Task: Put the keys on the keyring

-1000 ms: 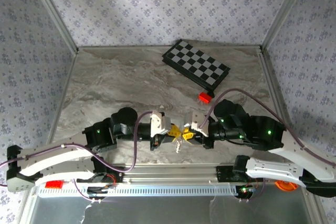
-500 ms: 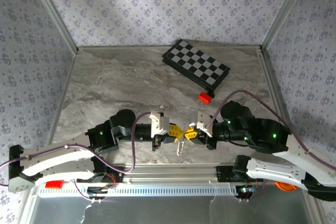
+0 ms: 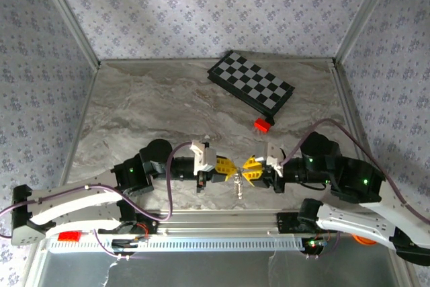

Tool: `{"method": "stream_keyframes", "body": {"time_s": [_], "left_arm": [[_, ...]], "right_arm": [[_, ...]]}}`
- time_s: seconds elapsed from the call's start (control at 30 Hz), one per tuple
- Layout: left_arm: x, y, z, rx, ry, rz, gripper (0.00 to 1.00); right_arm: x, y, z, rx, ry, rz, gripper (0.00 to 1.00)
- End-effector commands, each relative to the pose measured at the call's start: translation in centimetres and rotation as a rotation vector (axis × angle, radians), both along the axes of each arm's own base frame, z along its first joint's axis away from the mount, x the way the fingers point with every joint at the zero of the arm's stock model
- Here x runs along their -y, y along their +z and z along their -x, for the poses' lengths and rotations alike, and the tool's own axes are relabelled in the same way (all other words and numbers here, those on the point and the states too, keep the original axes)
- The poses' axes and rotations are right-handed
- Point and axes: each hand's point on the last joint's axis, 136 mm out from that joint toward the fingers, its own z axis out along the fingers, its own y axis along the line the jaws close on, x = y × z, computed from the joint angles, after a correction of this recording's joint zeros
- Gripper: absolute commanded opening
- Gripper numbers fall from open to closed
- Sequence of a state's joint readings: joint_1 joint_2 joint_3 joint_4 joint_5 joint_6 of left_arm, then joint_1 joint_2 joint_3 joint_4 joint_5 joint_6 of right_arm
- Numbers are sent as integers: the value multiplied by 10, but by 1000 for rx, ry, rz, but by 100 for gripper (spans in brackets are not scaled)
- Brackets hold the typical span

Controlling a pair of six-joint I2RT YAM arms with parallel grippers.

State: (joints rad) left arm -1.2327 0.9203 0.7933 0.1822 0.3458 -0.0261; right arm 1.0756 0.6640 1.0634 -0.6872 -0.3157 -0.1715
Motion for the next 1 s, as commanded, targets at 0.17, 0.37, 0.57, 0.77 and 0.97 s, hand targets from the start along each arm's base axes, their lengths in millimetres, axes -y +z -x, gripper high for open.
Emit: {"method": "stream_keyframes", "body": {"time_s": [0.17,0.37,0.57,0.77,0.97], "left_arm": [[-2,22,7,12,-34,77,0],[-2,22,7,12,-38,77,0],[-2,22,8,14,-43,80,0],[-2,21,9,13,-45,80,0],[-3,21,8,15,-37,76,0]], "right_arm": [[-8,8,3,-8,36,-49,25],[-12,6,4,-29,49,-50,24],[-17,1,2,-40,57,-34,20],[-17,-3,-1,-45,46,-24,7],[-16,-3,-5,-39,28,-23,0]]}}
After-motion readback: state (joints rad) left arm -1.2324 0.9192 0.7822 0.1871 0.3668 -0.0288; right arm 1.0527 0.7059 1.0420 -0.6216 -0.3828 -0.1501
